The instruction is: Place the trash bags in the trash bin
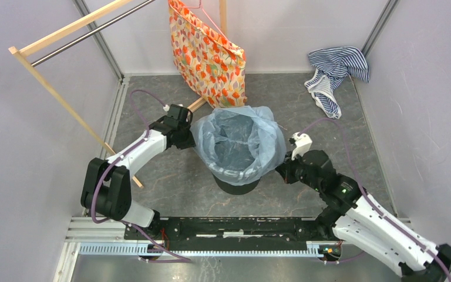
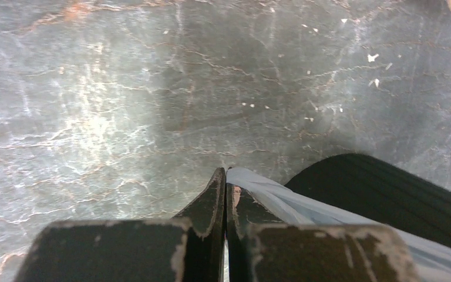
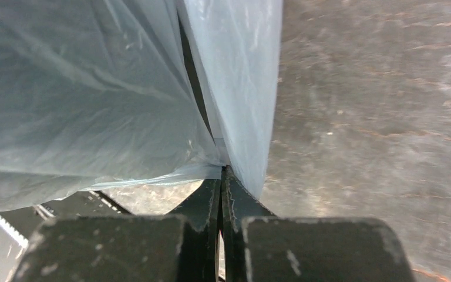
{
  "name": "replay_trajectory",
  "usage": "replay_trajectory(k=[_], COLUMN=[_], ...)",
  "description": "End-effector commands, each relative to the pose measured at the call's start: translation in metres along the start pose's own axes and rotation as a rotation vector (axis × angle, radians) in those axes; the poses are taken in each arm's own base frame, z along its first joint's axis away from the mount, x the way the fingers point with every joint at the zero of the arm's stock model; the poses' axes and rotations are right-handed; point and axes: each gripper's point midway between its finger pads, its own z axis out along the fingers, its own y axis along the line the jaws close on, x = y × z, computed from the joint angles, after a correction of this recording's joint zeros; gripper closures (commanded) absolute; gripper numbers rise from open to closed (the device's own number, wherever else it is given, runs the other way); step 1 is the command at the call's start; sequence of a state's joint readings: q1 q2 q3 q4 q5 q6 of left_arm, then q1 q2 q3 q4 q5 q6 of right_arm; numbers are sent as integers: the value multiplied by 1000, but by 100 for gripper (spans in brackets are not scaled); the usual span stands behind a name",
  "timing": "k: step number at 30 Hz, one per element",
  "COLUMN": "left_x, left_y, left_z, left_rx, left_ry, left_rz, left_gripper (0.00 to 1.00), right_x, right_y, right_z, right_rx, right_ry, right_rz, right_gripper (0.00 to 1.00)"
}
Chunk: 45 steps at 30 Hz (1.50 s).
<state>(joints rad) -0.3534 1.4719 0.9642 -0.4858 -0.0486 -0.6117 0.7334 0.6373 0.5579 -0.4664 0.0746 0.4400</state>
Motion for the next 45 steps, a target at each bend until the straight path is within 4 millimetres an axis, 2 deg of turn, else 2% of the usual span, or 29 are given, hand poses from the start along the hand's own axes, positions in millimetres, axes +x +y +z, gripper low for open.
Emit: replay_trajectory(k=[1,5,6,7,9,11,16,18,20,25,28,30,35,40,43,45], left_x=[2,1,1,2,2,1,-3,-6,-8,-11,-16,-19,-28,-36,-41,-43], left_y=[44,52,52,51,48,44,35,33,31,26,23,18,9,0,-5,-8], left_z=[-3,-2,-2,-1,-2,-3,-8,-10,-11,-13,-16,-19,-23,-27,-29,-28], left_rx=[-128,-137,-137,-132,-111,-93,-48,-37,-32,-8,1,22,48,65,72,75], left_ry=[17,20,23,26,28,25,18,12,5,7,-8,-12,-25,-38,-42,-43], left_rz=[26,13,15,17,23,28,46,57,65,78,87,92,105,117,127,132], left_gripper=[98,98,98,98,98,98,98,98,98,98,98,98,98,98,98,98], right_x=[42,51,48,44,25,-2,-57,-76,-87,-111,-146,-167,-207,-235,-245,-244], right_y=[3,-2,-4,-7,-7,-1,19,27,34,41,52,63,91,111,109,107], right_z=[9,4,1,-3,-13,-27,-53,-63,-67,-78,-84,-80,-57,-31,-9,7], right_rx=[86,151,162,176,183,173,117,101,80,64,54,53,46,0,-35,-66], right_ry=[109,129,119,107,65,15,-73,-101,-108,-154,-227,-250,-262,-270,-255,-226], right_rz=[-13,-48,-48,-51,-60,-72,-119,-136,-154,-203,-257,-329,-475,-561,-569,-576], right_gripper=[98,94,88,75,52,36,24,16,2,2,2,4,11,23,31,38])
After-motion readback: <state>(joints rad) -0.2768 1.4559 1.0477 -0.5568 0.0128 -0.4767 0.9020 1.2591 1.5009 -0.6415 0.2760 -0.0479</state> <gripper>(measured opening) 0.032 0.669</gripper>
